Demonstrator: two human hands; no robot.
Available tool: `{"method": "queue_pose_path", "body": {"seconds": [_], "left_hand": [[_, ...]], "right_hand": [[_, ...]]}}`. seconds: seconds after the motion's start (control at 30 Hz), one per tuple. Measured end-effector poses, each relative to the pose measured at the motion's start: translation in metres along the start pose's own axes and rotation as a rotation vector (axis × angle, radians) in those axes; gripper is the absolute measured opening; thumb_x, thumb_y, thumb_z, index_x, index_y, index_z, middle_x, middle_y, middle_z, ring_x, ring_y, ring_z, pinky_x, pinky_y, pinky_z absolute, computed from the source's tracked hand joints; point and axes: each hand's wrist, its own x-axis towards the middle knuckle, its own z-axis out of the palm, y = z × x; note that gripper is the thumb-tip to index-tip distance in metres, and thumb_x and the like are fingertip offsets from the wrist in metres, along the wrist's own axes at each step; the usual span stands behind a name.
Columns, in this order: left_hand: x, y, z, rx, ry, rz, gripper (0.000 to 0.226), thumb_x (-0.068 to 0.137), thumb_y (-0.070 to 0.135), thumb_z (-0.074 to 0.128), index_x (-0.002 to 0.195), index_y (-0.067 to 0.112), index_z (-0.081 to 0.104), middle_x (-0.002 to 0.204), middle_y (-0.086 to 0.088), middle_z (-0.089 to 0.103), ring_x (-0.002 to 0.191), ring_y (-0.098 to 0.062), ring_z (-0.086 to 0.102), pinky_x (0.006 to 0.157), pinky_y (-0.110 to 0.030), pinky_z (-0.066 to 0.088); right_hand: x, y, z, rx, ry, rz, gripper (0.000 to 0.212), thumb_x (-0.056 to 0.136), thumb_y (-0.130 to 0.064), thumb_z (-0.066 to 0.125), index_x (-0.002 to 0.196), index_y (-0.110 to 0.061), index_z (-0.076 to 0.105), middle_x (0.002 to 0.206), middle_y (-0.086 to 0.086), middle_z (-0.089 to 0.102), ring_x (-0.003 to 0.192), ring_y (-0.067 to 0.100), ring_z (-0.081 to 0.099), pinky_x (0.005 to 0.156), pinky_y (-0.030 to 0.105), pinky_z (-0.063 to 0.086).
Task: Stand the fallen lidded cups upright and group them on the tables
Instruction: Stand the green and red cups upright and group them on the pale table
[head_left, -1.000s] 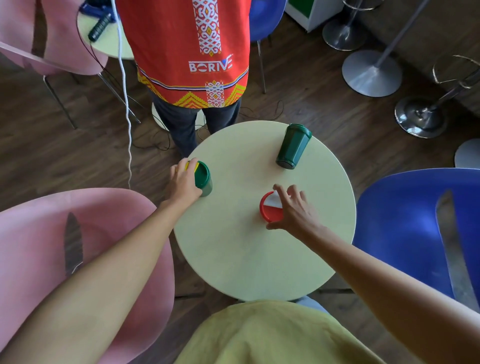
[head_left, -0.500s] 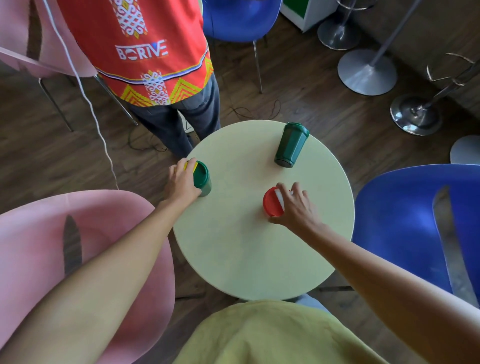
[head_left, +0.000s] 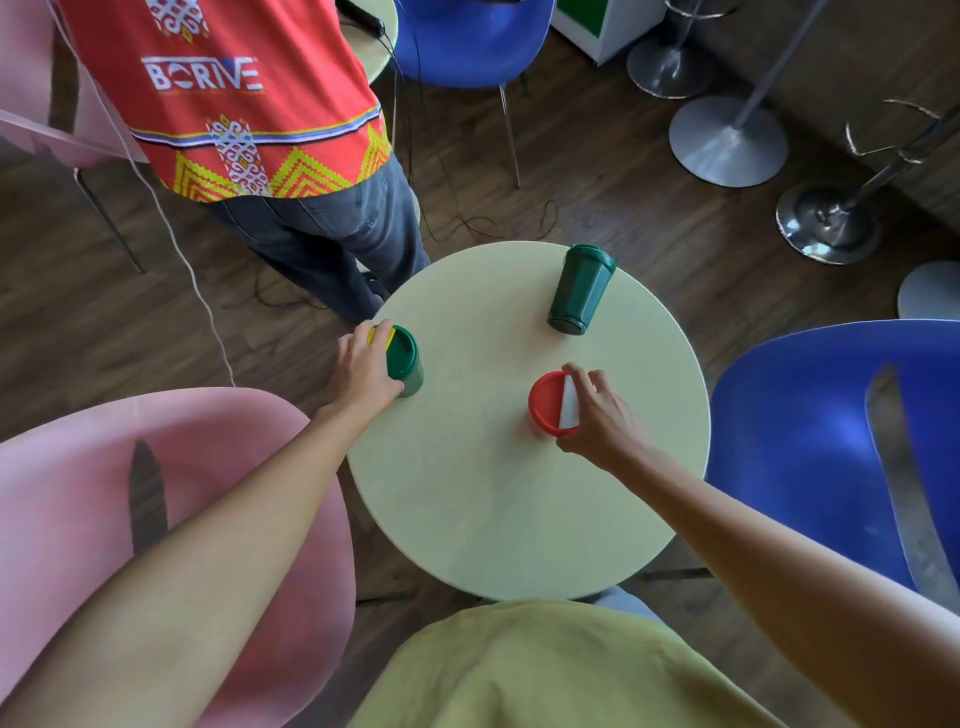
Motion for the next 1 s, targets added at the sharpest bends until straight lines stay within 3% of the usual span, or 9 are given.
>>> {"method": "queue_pose_path", "body": {"seconds": [0.3, 0.47, 0.67, 1.0], "left_hand": [[0.007, -0.007, -0.004, -0.036, -0.069, 0.017, 0.095, 0.067, 0.017, 0.086, 0.146, 0.019, 0.033, 0.147, -0.011, 0.035, 0.129, -0.038, 0.035, 0.105, -0.043, 0.038], [0.009, -0.014, -0.009, -0.079, -0.172, 0.038, 0.104, 0.065, 0.005, 0.085, 0.150, 0.021, 0.027, 0.151, -0.010, 0.027, 0.132, -0.036, 0.034, 0.107, -0.042, 0.037], [0.013, -0.013, -0.013, -0.111, -0.180, 0.058, 0.102, 0.055, 0.002, 0.087, 0.142, 0.023, 0.038, 0.139, -0.009, 0.038, 0.122, -0.034, 0.049, 0.101, -0.043, 0.046], [0.005, 0.040, 0.009, -0.104, -0.232, 0.198, 0.098, 0.057, 0.006, 0.082, 0.142, 0.028, 0.038, 0.137, -0.006, 0.042, 0.121, -0.034, 0.048, 0.102, -0.041, 0.044]], "right_hand": [[0.003, -0.004, 0.007, 0.129, 0.038, 0.065, 0.103, 0.063, -0.030, 0.087, 0.143, -0.021, 0.024, 0.126, 0.014, 0.039, 0.102, 0.036, 0.055, 0.072, 0.041, 0.053], [0.003, 0.000, 0.009, 0.159, 0.039, 0.057, 0.109, 0.061, -0.041, 0.087, 0.146, -0.026, 0.019, 0.139, 0.011, 0.033, 0.120, 0.035, 0.043, 0.086, 0.044, 0.051], [0.003, 0.002, 0.010, 0.224, 0.054, 0.041, 0.097, 0.066, -0.039, 0.084, 0.142, -0.025, 0.024, 0.135, 0.010, 0.039, 0.116, 0.034, 0.048, 0.085, 0.042, 0.051], [0.003, 0.004, 0.010, 0.259, 0.045, 0.043, 0.098, 0.066, -0.036, 0.085, 0.143, -0.027, 0.024, 0.140, 0.007, 0.037, 0.122, 0.032, 0.045, 0.085, 0.041, 0.050]]}}
